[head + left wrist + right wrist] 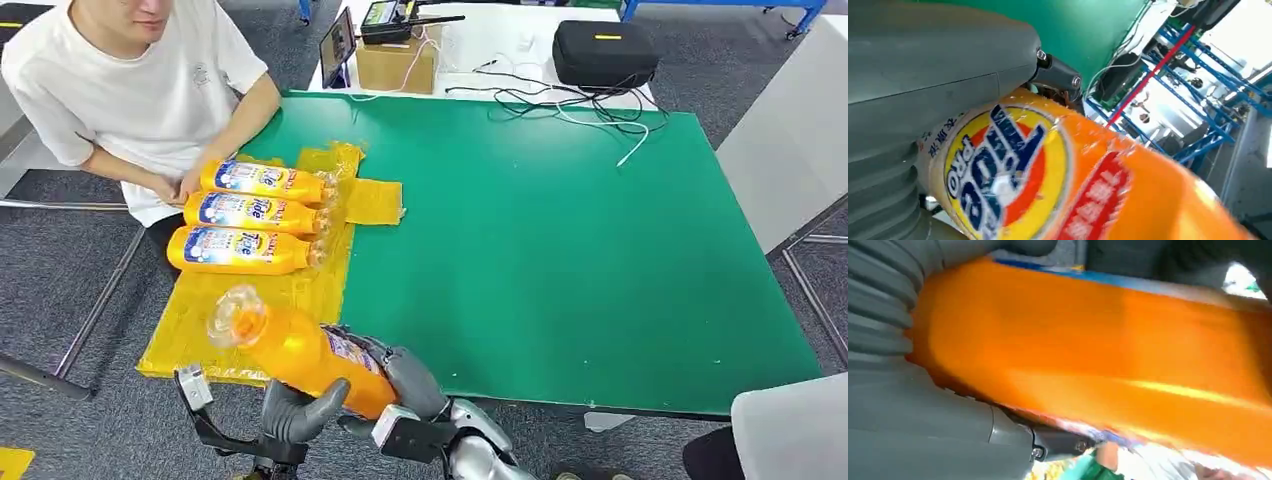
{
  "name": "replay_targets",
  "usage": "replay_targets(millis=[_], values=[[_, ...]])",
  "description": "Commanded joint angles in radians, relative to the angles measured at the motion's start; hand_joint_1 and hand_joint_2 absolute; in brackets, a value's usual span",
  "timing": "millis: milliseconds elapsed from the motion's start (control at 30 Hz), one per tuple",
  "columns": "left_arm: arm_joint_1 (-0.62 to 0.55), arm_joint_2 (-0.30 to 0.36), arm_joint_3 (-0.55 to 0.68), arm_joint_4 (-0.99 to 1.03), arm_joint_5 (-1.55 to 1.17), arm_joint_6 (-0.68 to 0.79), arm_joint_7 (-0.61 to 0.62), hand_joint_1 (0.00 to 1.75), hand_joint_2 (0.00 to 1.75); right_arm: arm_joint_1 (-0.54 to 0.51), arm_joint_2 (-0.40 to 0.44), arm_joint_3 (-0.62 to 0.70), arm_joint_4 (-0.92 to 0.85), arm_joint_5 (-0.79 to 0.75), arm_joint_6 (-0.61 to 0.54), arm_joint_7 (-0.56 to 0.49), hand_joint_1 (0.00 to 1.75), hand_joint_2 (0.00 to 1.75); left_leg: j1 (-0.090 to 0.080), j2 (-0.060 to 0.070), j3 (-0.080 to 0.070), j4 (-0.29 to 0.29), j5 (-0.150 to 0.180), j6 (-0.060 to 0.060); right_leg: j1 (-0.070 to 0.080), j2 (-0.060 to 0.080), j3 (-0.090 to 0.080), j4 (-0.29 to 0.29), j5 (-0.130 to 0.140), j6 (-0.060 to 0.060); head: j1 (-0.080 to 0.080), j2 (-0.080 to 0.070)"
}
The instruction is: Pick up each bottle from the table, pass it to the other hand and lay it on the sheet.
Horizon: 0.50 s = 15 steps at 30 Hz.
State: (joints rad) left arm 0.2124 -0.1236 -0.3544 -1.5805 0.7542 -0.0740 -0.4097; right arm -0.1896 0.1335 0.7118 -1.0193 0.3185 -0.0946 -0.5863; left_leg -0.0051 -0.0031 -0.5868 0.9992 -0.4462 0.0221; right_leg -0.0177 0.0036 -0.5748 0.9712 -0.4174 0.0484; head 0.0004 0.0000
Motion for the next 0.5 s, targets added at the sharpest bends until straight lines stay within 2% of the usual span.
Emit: replay_targets(millis=[33,100,133,200,267,333,400,467,500], values=[[-0.061,-0.025,-0.018,-0.019,-0.015,0.052,-0.003,1.75,1.75,0.043,0.005,0.009,0.048,0.007,-0.026,0.008,0.00,0.00,0.001,-0.003,0.002,0.000,-0.001,-0.001,0.001,-0.003,0.003,-0.001,-0.001,-0.002,-0.001,0.000],[-0.073,-0.036,-0.008,-0.007,-0.076,0.175,-0.016,1.75,1.75,0.049,0.007,0.002,0.033,0.017,-0.086,-0.015,0.00,0.00,0.002,-0.003,0.002,0.000,-0.001,-0.002,0.002,-0.004,0.004,-0.001,-0.002,-0.002,0.000,0.000],[-0.094,-0.032,-0.020,0.011,-0.152,0.286,-0.036,1.75,1.75,0.049,0.008,0.005,0.035,0.018,-0.120,-0.020,0.00,0.00,0.001,-0.003,0.001,0.000,0.000,-0.001,0.001,-0.004,0.003,0.000,-0.001,-0.001,-0.001,0.000],[-0.127,-0.028,-0.038,0.053,-0.286,0.424,-0.102,1.75,1.75,0.055,0.003,0.013,0.025,0.000,-0.119,-0.024,0.00,0.00,0.002,-0.005,0.002,0.001,-0.001,-0.002,0.003,-0.006,0.005,-0.001,-0.002,-0.002,0.000,0.000],[-0.154,-0.022,-0.042,0.084,-0.320,0.488,-0.129,1.75,1.75,0.066,-0.006,0.019,0.025,-0.016,-0.134,-0.028,0.00,0.00,0.001,-0.003,0.001,-0.001,0.000,-0.001,0.001,-0.004,0.003,-0.001,-0.001,-0.001,0.000,0.000],[-0.176,-0.011,-0.049,0.109,-0.518,0.680,-0.221,1.75,1.75,0.067,-0.010,0.019,0.057,-0.030,-0.157,-0.045,0.00,0.00,0.002,-0.004,0.004,-0.001,-0.001,-0.002,0.002,-0.004,0.006,-0.002,-0.002,-0.003,-0.001,0.000],[-0.192,-0.005,-0.046,0.137,-0.667,0.772,-0.221,1.75,1.75,0.066,-0.010,0.014,0.080,-0.032,-0.164,-0.064,0.00,0.00,0.002,-0.005,0.004,-0.002,0.000,-0.002,0.002,-0.005,0.007,-0.002,-0.001,-0.002,0.000,0.000],[-0.188,-0.037,0.047,0.173,-0.895,0.772,-0.205,1.75,1.75,0.067,-0.003,0.003,0.094,-0.032,-0.162,-0.078,0.00,0.00,0.001,-0.003,0.004,-0.002,0.000,-0.001,0.001,-0.003,0.006,-0.002,-0.001,-0.002,0.000,0.000],[-0.183,-0.087,0.158,0.195,-1.144,0.772,-0.183,1.75,1.75,0.068,0.002,-0.009,0.096,-0.031,-0.159,-0.083,0.00,0.00,0.002,-0.002,0.005,-0.002,-0.001,-0.002,0.002,-0.002,0.007,-0.003,-0.001,-0.002,0.000,0.000]])
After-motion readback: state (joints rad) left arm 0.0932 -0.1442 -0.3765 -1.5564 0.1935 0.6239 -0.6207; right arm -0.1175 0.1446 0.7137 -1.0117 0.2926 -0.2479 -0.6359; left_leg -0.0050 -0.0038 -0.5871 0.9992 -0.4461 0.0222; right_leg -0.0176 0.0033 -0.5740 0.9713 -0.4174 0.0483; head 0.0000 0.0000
